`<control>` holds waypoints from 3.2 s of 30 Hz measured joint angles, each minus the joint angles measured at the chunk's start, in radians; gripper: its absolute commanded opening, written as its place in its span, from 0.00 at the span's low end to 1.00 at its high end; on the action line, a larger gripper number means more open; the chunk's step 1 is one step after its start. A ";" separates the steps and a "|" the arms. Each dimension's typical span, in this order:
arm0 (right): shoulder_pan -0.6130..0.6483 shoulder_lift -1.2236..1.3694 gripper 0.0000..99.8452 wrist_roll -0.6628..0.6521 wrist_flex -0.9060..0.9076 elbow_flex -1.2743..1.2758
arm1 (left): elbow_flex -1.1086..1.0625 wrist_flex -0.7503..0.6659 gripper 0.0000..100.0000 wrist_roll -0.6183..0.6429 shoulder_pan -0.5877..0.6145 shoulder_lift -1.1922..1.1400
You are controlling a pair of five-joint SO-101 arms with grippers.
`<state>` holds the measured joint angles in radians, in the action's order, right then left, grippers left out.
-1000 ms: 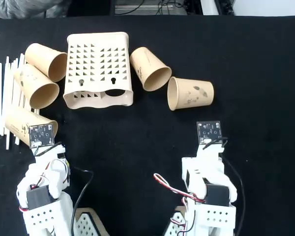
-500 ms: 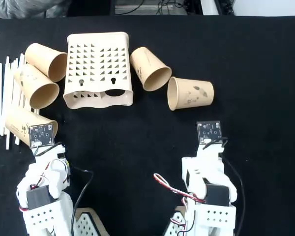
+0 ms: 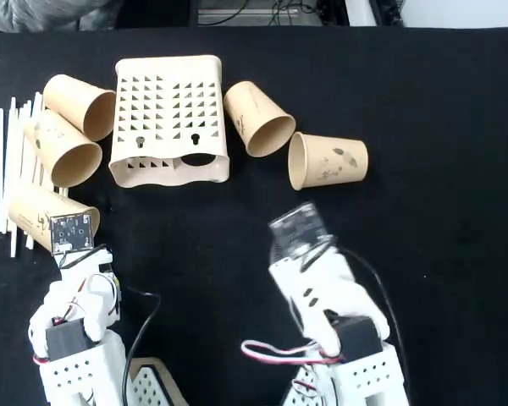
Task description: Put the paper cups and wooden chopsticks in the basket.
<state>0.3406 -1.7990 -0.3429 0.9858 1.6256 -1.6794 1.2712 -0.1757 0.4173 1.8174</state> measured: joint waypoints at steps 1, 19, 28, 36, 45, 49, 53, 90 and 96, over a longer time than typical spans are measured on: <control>0.026 0.000 0.02 -0.049 -0.003 -0.018 | 0.000 0.000 0.11 0.000 0.000 0.000; 0.149 0.654 0.19 -0.285 -0.084 -0.520 | 0.000 0.000 0.11 0.000 0.000 0.000; 0.261 1.073 0.19 -0.264 -0.315 -0.658 | 0.000 0.000 0.11 0.000 0.000 0.000; 0.261 1.102 0.19 -0.258 -0.483 -0.623 | 0.000 0.000 0.11 0.000 0.000 0.000; 0.261 1.102 0.19 -0.258 -0.763 -0.474 | 0.000 0.000 0.11 0.000 0.000 0.000; 0.261 1.102 0.19 -0.258 -0.862 -0.428 | 0.000 0.000 0.11 0.000 0.000 0.000; 0.261 1.155 0.19 -0.258 -0.898 -0.425 | 0.000 0.000 0.11 0.000 0.000 0.000; 0.163 1.680 0.19 -0.287 -1.223 -0.621 | 0.000 0.000 0.11 0.000 0.000 0.000; 0.147 1.772 0.19 -0.338 -1.289 -0.654 | 0.000 0.000 0.11 0.000 0.000 0.000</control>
<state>0.4879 -0.0269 -0.6805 -0.3030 0.9720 -1.6794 1.2712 -0.1757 0.4173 1.8174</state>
